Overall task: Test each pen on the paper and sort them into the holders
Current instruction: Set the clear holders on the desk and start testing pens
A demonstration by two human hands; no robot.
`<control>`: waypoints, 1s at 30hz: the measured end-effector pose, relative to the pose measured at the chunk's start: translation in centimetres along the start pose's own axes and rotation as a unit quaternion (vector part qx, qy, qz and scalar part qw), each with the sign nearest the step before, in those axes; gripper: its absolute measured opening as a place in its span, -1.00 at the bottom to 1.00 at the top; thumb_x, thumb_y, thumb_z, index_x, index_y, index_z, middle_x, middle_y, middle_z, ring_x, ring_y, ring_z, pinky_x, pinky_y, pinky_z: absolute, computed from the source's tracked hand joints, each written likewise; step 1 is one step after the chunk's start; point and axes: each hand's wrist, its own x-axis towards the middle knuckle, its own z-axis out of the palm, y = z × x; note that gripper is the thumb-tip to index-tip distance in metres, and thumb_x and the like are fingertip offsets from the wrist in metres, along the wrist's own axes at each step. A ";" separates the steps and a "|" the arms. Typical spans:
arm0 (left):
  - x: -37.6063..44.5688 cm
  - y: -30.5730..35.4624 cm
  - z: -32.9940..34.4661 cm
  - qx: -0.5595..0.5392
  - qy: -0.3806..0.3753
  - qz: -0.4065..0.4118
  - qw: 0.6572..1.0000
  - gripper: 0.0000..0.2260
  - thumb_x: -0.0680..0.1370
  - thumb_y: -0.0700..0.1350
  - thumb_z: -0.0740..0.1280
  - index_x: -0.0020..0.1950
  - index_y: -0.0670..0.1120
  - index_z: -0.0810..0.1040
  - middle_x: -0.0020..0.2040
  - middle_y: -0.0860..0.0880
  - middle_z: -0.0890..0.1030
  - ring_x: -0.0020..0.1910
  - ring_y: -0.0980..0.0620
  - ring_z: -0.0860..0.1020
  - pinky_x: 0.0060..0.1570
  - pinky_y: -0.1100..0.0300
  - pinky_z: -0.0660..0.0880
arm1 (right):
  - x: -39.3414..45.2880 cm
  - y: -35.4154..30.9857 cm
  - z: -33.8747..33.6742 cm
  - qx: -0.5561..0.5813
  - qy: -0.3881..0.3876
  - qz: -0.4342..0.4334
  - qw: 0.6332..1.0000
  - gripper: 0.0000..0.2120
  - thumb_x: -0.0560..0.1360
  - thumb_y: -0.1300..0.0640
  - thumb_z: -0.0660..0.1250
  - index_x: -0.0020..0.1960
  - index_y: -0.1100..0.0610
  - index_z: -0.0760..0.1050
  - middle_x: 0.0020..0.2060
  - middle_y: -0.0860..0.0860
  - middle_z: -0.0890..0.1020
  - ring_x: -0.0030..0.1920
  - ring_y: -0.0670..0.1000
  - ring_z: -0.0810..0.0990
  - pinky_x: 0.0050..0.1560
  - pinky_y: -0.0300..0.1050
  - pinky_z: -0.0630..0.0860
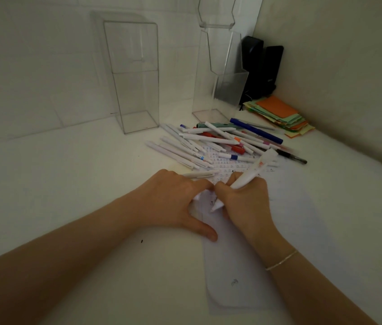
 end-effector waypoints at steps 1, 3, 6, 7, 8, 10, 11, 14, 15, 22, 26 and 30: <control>0.0 0.0 0.1 0.008 0.000 0.000 1.000 -0.40 0.20 0.52 0.27 0.06 0.16 0.49 -0.38 0.30 0.35 -0.40 0.21 0.38 -0.34 0.47 0.22 | 0.0 0.0 0.1 -0.005 0.004 -0.005 1.000 -0.60 0.37 0.39 0.34 -0.51 0.13 0.25 -0.68 -0.07 0.37 -0.60 -0.14 0.34 -0.55 -0.37 0.26; 0.0 -0.1 0.2 0.021 0.001 -0.003 1.000 -0.32 0.20 0.53 0.24 0.19 0.19 0.44 -0.32 0.24 0.37 -0.32 0.22 0.37 -0.33 0.47 0.16 | -0.2 -0.2 0.2 -0.036 0.022 -0.032 0.999 -0.59 0.39 0.39 0.32 -0.48 0.12 0.21 -0.63 -0.05 0.34 -0.58 -0.14 0.35 -0.53 -0.38 0.28; 0.1 -0.2 0.2 0.030 -0.004 -0.004 1.000 -0.27 0.21 0.52 0.25 0.28 0.20 0.39 -0.39 0.22 0.31 -0.36 0.21 0.34 -0.33 0.45 0.15 | -0.5 -0.4 0.5 -0.061 0.038 -0.069 0.995 -0.59 0.43 0.40 0.28 -0.44 0.10 0.18 -0.56 -0.03 0.28 -0.55 -0.19 0.36 -0.50 -0.42 0.28; 0.1 -0.2 0.3 0.026 -0.006 -0.006 1.000 -0.29 0.21 0.51 0.26 0.27 0.20 0.40 -0.42 0.24 0.28 -0.40 0.22 0.34 -0.34 0.46 0.17 | -0.5 -0.5 0.5 -0.059 0.037 -0.070 0.995 -0.59 0.43 0.41 0.28 -0.44 0.10 0.18 -0.56 -0.04 0.28 -0.55 -0.19 0.35 -0.50 -0.43 0.28; 0.1 -0.3 0.5 0.018 -0.005 -0.007 1.000 -0.30 0.20 0.51 0.27 0.25 0.21 0.41 -0.43 0.27 0.30 -0.41 0.26 0.34 -0.34 0.47 0.19 | -0.5 -0.4 0.5 -0.053 0.034 -0.065 0.996 -0.60 0.43 0.41 0.28 -0.44 0.12 0.19 -0.56 -0.03 0.28 -0.55 -0.17 0.35 -0.50 -0.41 0.28; 0.2 -0.6 0.8 -0.021 -0.005 -0.017 1.000 -0.33 0.22 0.49 0.28 0.24 0.22 0.41 -0.41 0.24 0.42 -0.38 0.26 0.40 -0.28 0.47 0.24 | -0.2 -0.3 0.1 -0.014 0.032 -0.038 0.999 -0.66 0.44 0.39 0.30 -0.42 0.18 0.26 -0.55 0.02 0.34 -0.54 -0.12 0.35 -0.50 -0.38 0.29; 0.3 -0.8 1.0 -0.050 -0.005 -0.027 0.998 -0.36 0.24 0.48 0.26 0.23 0.22 0.40 -0.40 0.19 0.46 -0.36 0.24 0.43 -0.27 0.46 0.26 | -0.1 -0.4 -0.2 0.025 0.036 -0.020 0.999 -0.71 0.45 0.36 0.33 -0.39 0.22 0.33 -0.54 0.05 0.39 -0.53 -0.11 0.37 -0.50 -0.36 0.33; 0.4 -1.3 1.5 -0.138 0.004 -0.050 0.989 -0.49 0.33 0.44 0.09 0.14 0.19 0.36 -0.34 0.10 0.51 -0.35 0.21 0.47 -0.27 0.36 0.30 | -0.2 -0.8 -0.9 0.152 0.030 0.016 0.988 -0.83 0.45 0.23 0.40 -0.26 0.24 0.46 -0.50 0.06 0.55 -0.49 -0.07 0.51 -0.42 -0.28 0.50; 0.5 -1.4 1.6 -0.149 0.012 -0.049 0.988 -0.54 0.36 0.41 0.06 0.10 0.16 0.35 -0.34 0.08 0.51 -0.35 0.19 0.47 -0.28 0.35 0.31 | -0.3 -0.9 -1.0 0.177 0.018 0.015 0.984 -0.87 0.44 0.22 0.41 -0.24 0.20 0.50 -0.46 0.04 0.60 -0.43 -0.04 0.58 -0.34 -0.24 0.56; 0.5 -1.7 2.1 -0.147 0.036 -0.036 0.988 -0.82 0.54 0.17 0.17 -0.04 0.10 0.31 -0.35 0.11 0.45 -0.37 0.14 0.44 -0.35 0.31 0.29 | -0.6 -1.3 -1.1 0.316 -0.009 0.042 0.948 -0.83 0.52 0.34 0.24 -0.25 0.27 0.46 -0.44 0.10 0.62 -0.48 0.05 0.58 -0.42 -0.17 0.55; 0.4 -1.7 2.3 -0.134 0.051 -0.013 0.990 -0.84 0.55 0.17 0.18 -0.04 0.12 0.30 -0.39 0.15 0.42 -0.40 0.15 0.43 -0.37 0.37 0.25 | -0.5 -1.1 -0.9 0.222 -0.018 0.018 0.975 -0.85 0.48 0.29 0.33 -0.27 0.22 0.48 -0.45 0.12 0.62 -0.51 0.02 0.55 -0.42 -0.15 0.55; 0.1 -1.8 2.4 -0.150 0.073 0.029 0.986 -0.79 0.55 0.22 0.12 0.01 0.12 0.38 -0.28 0.19 0.47 -0.30 0.20 0.47 -0.28 0.42 0.34 | -0.4 -1.1 -0.6 0.089 -0.060 -0.022 0.994 -0.86 0.43 0.20 0.42 -0.28 0.15 0.52 -0.53 0.01 0.59 -0.51 -0.09 0.55 -0.40 -0.26 0.53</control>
